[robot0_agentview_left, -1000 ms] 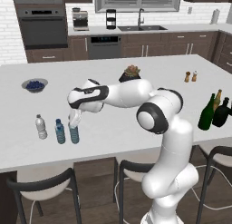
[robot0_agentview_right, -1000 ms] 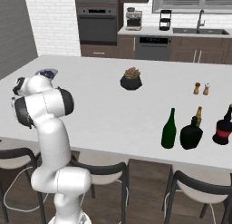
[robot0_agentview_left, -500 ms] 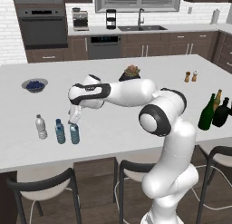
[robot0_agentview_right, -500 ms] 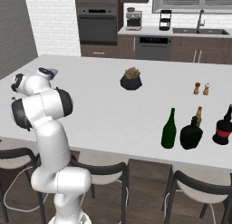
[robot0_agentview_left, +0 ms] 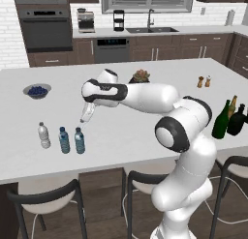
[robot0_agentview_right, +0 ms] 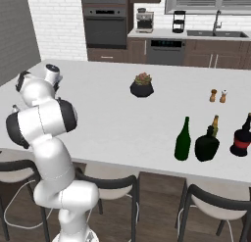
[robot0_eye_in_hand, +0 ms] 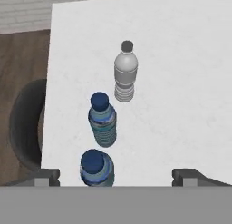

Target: Move the plastic bottles in the middle to the plastics group, and the glass bottles in the middle to the glass group.

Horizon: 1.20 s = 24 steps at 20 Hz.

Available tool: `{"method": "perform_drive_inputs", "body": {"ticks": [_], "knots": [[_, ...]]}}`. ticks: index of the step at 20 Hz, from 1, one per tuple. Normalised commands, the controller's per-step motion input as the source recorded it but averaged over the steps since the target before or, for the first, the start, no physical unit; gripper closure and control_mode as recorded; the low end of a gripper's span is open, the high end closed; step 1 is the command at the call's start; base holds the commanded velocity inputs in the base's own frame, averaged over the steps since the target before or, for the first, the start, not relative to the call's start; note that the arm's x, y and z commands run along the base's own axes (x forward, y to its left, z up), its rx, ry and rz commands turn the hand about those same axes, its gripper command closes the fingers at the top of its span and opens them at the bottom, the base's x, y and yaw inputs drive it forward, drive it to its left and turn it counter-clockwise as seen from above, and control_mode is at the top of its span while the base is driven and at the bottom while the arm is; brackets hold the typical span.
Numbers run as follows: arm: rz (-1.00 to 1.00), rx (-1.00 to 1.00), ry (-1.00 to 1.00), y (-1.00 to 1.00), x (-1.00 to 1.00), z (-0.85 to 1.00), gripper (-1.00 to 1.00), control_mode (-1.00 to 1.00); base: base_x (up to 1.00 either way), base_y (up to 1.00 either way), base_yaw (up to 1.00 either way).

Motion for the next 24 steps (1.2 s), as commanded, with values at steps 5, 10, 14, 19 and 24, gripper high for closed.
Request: {"method": "perform_drive_inputs", "body": {"ticks": [5, 10, 14, 19, 24], "knots": [[-0.21, -0.09, 0.03, -0.64, 0.12, 0.13, -1.0, -1.0, 0.0, 0.0, 0.0], [-0.24, -0.13, 0.01, -0.73, 0.04, 0.03, -1.0, -1.0, 0.0, 0.0, 0.0], [-0.29, -0.14, 0.0, -0.8, 0.0, 0.0, -1.0, -1.0, 0.0, 0.0, 0.0], [-0.26, -0.13, 0.06, -0.84, -0.03, 0.0, -1.0, -1.0, 0.0, 0.0, 0.0], [-0.25, -0.15, 0.02, -0.75, -0.26, 0.01, -1.0, -1.0, 0.0, 0.0, 0.0]]}}
